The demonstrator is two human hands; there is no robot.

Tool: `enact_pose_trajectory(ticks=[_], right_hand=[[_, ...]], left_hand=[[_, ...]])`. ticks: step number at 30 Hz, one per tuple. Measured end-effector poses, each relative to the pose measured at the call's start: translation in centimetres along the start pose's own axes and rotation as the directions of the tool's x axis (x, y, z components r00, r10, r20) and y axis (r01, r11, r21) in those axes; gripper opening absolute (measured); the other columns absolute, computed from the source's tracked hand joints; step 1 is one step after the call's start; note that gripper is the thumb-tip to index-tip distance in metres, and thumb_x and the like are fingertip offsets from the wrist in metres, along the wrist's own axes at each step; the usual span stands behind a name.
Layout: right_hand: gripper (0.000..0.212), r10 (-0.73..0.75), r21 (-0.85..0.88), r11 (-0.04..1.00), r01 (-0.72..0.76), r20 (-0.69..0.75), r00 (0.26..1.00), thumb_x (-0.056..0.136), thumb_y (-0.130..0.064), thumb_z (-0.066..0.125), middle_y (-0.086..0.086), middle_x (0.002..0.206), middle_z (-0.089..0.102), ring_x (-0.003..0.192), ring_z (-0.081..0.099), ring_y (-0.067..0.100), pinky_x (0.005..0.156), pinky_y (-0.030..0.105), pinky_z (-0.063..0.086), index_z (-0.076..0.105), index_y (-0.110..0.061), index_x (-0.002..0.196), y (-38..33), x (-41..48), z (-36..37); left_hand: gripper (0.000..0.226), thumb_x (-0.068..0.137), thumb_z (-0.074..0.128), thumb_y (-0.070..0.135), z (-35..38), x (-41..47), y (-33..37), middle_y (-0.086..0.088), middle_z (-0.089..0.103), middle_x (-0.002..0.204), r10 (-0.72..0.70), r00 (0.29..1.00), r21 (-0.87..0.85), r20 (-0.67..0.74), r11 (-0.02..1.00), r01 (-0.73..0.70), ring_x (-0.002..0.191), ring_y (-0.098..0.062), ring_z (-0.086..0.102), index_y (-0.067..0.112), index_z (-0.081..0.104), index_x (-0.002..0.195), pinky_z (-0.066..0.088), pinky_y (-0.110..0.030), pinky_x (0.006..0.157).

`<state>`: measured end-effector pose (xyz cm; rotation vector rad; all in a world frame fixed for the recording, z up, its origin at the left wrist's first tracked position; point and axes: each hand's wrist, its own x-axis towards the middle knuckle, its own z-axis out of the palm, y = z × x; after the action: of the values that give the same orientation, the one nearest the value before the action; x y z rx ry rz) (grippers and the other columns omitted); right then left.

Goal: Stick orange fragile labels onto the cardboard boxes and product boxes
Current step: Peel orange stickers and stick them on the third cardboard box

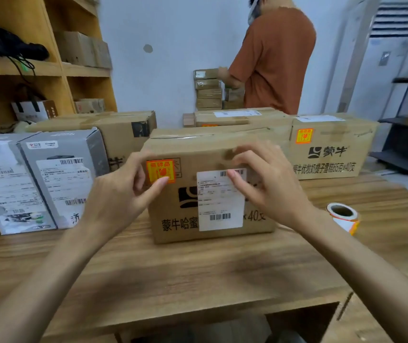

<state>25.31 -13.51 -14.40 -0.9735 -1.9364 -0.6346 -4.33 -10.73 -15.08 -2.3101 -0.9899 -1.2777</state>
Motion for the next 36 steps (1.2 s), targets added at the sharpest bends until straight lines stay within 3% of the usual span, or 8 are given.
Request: enact_pose_trajectory(ticks=[8, 13, 19, 22, 25, 28, 31, 36], right_hand=[[0.021, 0.325, -0.133, 0.944, -0.302, 0.218, 0.920, 0.093, -0.039, 0.060, -0.006, 0.092, 0.059, 0.084, 0.045, 0.015, 0.078, 0.042, 0.044, 0.062, -0.021, 0.083, 8.1, -7.7, -5.8], [0.012, 0.507, -0.207, 0.862, -0.463, 0.312, 0.804, 0.088, -0.035, 0.070, -0.013, 0.078, 0.051, 0.070, 0.039, 0.006, 0.063, 0.030, 0.027, 0.064, -0.027, 0.083, 11.7, -11.4, -9.3], [0.010, 0.605, -0.192, 0.784, -0.590, 0.448, 0.658, 0.086, -0.030, 0.071, -0.012, 0.077, 0.064, 0.064, 0.055, 0.011, 0.065, 0.035, 0.046, 0.067, -0.031, 0.095, 14.6, -15.3, -11.3], [0.023, 0.621, -0.157, 0.755, -0.637, 0.483, 0.617, 0.083, -0.017, 0.073, -0.017, 0.063, 0.058, 0.058, 0.050, 0.006, 0.058, 0.017, 0.036, 0.068, -0.026, 0.103, 15.3, -16.4, -11.6], [0.034, 0.617, -0.153, 0.750, -0.644, 0.513, 0.597, 0.081, -0.013, 0.069, -0.009, 0.068, 0.060, 0.060, 0.049, 0.006, 0.058, 0.020, 0.035, 0.067, -0.030, 0.110, 15.7, -16.9, -11.3], [0.038, 0.578, -0.124, 0.771, -0.624, 0.546, 0.606, 0.080, -0.010, 0.067, -0.019, 0.065, 0.058, 0.062, 0.051, 0.002, 0.057, 0.016, 0.034, 0.065, -0.029, 0.113, 15.7, -16.8, -10.9], [0.035, 0.535, -0.084, 0.786, -0.613, 0.588, 0.606, 0.083, -0.008, 0.071, -0.030, 0.080, 0.060, 0.072, 0.052, -0.016, 0.062, 0.010, 0.036, 0.064, -0.025, 0.112, 15.7, -16.4, -10.5], [0.031, 0.551, -0.097, 0.778, -0.621, 0.582, 0.598, 0.086, -0.013, 0.073, -0.011, 0.103, 0.064, 0.076, 0.049, -0.023, 0.067, 0.004, 0.036, 0.066, -0.018, 0.116, 16.3, -16.5, -10.1]], left_hand=[[0.030, 0.097, 0.057, 0.041, 11.0, 0.1, 10.8, 0.014, 0.054, 0.078, 0.250, 0.956, -0.232, 0.152, 0.950, -0.211, 0.058, -0.010, 0.060, 0.016, 0.066, 0.112, 0.053, -0.032, 0.047], [0.029, 0.102, 0.055, 0.037, 17.2, 1.6, 17.0, 0.008, 0.059, 0.113, 0.140, 0.914, -0.317, 0.382, 0.948, -0.012, 0.091, -0.024, 0.064, 0.024, 0.060, 0.127, 0.048, -0.036, 0.073], [0.030, 0.101, 0.057, 0.031, 21.6, 3.6, 21.6, 0.008, 0.050, 0.131, 0.092, 0.850, -0.409, 0.518, 0.900, 0.152, 0.102, -0.019, 0.057, 0.023, 0.056, 0.130, 0.048, -0.039, 0.088], [0.031, 0.101, 0.059, 0.028, 23.0, 4.4, 23.4, 0.005, 0.050, 0.129, 0.051, 0.826, -0.441, 0.562, 0.863, 0.247, 0.099, -0.022, 0.058, 0.020, 0.056, 0.130, 0.050, -0.041, 0.088], [0.026, 0.098, 0.063, 0.029, 24.5, 4.7, 24.3, 0.004, 0.051, 0.122, 0.009, 0.813, -0.445, 0.582, 0.840, 0.310, 0.108, -0.021, 0.055, 0.019, 0.056, 0.120, 0.048, -0.042, 0.092], [0.021, 0.095, 0.065, 0.030, 25.4, 4.6, 24.3, 0.004, 0.054, 0.109, -0.048, 0.772, -0.430, 0.634, 0.808, 0.403, 0.096, -0.020, 0.054, 0.020, 0.051, 0.107, 0.049, -0.041, 0.084], [0.016, 0.092, 0.064, 0.027, 25.9, 4.5, 23.9, 0.004, 0.056, 0.095, -0.086, 0.771, -0.428, 0.632, 0.790, 0.439, 0.089, -0.021, 0.054, 0.018, 0.052, 0.095, 0.048, -0.043, 0.077], [0.015, 0.096, 0.064, 0.023, 26.1, 4.6, 22.6, 0.004, 0.058, 0.090, -0.106, 0.804, -0.421, 0.585, 0.807, 0.413, 0.088, -0.016, 0.056, 0.015, 0.059, 0.084, 0.046, -0.034, 0.073]])
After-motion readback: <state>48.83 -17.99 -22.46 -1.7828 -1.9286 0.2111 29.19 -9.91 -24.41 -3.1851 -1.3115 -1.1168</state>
